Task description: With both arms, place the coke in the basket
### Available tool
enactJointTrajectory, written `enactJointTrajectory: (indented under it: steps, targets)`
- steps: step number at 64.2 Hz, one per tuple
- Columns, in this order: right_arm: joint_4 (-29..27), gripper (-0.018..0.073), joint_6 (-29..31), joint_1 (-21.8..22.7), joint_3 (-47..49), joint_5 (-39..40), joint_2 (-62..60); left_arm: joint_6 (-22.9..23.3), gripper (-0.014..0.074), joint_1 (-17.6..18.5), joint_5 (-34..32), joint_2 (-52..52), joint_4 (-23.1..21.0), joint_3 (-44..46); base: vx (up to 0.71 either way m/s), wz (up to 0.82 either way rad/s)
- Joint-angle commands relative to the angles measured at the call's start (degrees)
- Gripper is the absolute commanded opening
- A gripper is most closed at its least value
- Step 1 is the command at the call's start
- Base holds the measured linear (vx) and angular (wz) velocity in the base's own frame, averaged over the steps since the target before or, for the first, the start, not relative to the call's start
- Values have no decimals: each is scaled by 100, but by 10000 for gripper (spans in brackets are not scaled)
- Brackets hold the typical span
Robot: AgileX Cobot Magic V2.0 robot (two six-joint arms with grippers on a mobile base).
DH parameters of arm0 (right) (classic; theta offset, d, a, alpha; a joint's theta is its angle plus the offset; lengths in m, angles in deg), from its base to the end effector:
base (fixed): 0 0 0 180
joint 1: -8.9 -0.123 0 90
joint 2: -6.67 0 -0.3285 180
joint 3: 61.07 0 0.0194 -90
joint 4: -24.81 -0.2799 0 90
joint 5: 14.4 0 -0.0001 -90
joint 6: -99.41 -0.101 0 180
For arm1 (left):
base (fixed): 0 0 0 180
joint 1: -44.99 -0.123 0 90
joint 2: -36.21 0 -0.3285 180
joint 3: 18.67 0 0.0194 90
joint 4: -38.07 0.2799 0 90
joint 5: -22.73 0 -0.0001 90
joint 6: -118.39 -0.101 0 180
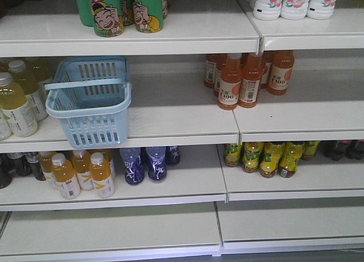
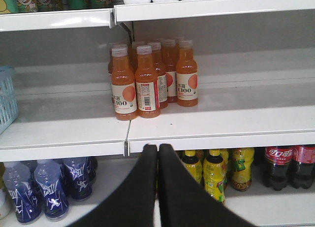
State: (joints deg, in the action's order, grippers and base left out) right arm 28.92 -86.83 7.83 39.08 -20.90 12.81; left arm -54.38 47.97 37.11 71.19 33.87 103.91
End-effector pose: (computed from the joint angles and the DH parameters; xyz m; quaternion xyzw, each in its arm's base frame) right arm 0.0521 0.0001 0.1926 0.0097 0.7221 0.0165 0.6915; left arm 0.1077 -0.0075 0.2898 -0.0528 0.8008 -0.0814 0.5911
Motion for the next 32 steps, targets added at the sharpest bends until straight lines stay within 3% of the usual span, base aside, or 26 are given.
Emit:
enactJointTrajectory:
  steps: [1, 14, 32]
  targets:
    - [26, -10, 33, 31, -46, 414, -72, 34, 8, 31, -542, 123, -62, 190, 0, 0]
    - [26, -10, 33, 31, -46, 414, -72, 34, 99, 31, -579, 144, -62, 190, 0, 0]
    - [26, -10, 33, 31, -46, 421, -72, 34, 365, 31, -653, 244, -62, 190, 0, 0]
